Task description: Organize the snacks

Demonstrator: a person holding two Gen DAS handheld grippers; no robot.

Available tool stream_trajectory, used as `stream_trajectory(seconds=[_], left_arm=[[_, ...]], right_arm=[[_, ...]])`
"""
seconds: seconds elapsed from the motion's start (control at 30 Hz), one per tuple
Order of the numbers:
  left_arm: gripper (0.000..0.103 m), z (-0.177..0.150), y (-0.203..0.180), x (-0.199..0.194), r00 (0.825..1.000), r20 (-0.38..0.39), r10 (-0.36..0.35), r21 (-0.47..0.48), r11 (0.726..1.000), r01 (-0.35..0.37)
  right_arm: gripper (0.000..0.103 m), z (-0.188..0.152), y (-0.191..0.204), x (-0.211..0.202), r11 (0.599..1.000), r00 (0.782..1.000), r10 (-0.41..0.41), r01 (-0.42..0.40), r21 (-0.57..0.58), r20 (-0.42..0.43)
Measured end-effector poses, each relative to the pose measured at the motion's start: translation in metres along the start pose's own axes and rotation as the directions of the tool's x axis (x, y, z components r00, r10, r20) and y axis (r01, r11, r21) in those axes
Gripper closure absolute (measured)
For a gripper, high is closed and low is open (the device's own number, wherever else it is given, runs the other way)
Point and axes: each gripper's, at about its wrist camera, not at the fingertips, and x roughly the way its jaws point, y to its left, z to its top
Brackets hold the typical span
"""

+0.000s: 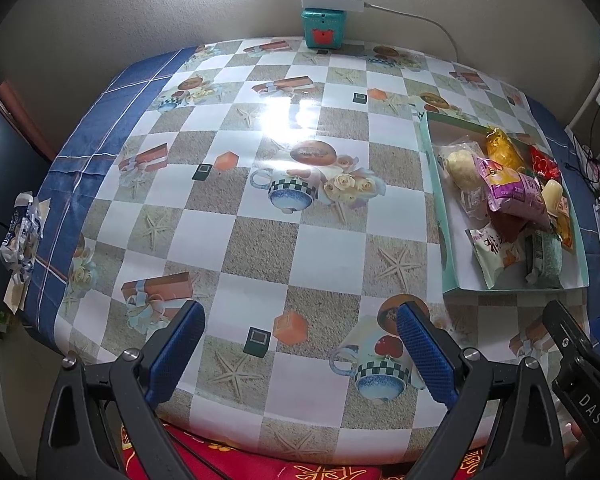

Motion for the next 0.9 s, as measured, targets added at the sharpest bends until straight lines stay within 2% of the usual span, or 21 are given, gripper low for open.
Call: stream_trajectory(seconds=[0.9], left_arm=[[0.006,0.0009,0.0001,0.0057,1.000,-0.021,0.009,0.004,1.000,-0.009]], right_arm=[[0.000,0.0027,0.0052,0.0037,1.000,1.000,-0.003,0.002,-0.024,-0.014]])
